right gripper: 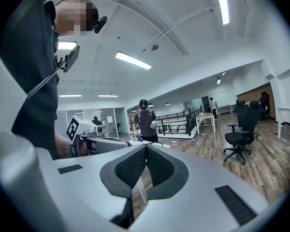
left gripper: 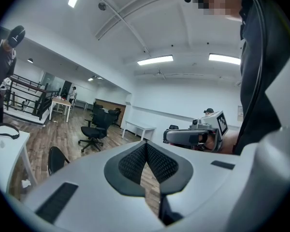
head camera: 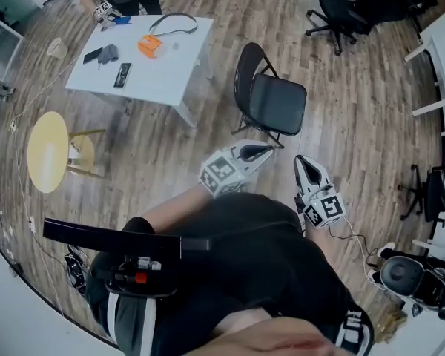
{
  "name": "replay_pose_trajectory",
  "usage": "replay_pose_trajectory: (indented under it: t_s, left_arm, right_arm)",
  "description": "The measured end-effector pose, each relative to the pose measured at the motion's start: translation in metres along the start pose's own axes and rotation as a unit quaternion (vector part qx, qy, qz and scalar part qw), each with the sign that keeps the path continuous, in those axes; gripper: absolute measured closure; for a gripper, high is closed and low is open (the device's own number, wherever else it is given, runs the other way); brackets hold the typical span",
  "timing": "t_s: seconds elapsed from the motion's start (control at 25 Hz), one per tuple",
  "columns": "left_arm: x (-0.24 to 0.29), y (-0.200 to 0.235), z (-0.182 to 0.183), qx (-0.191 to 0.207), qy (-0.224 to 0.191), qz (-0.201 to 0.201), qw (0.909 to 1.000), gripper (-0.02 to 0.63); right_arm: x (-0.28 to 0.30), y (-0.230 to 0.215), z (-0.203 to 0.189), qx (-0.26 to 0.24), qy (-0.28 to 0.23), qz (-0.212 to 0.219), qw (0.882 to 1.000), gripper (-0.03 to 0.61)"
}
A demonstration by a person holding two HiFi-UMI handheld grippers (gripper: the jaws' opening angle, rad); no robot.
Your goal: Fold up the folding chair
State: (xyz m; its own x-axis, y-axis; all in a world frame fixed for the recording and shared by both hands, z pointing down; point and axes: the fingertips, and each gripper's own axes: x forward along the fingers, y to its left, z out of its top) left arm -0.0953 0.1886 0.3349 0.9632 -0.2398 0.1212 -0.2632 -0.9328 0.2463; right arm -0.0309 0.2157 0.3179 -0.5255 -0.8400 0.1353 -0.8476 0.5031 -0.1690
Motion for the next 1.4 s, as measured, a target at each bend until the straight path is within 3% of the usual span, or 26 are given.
replay_pose_trajectory:
  t_s: [0.24, 0.52, 1.12, 1.4]
  left_arm:
    - [0.015, 0.011, 0.003, -0.017, 0.004, 0.009, 0.9998, 0.607]
    - [0.049, 0.024, 0.0, -0.021, 0.012, 0.041, 0.9989, 0.607]
    - [0.199, 0.047, 0.034, 0.003, 0.022, 0.096, 0.9951, 0.607]
    - [0.21, 0.06, 0.029, -0.009, 0.038, 0.115, 0.9926, 0.607]
  right_arm:
    - [0.004, -0.026, -0.003, 0.008, 0.006, -0.008, 1.0, 0.568]
    - [0.009, -0.07, -0.007, 0.014, 0.004, 0.017, 1.0, 0.568]
    - [0.001, -0.225, 0.021, 0.008, -0.015, 0.074, 0.997, 0.567]
    - [0.014, -0.243, 0.018, 0.022, -0.008, 0.095, 0.995, 0.567]
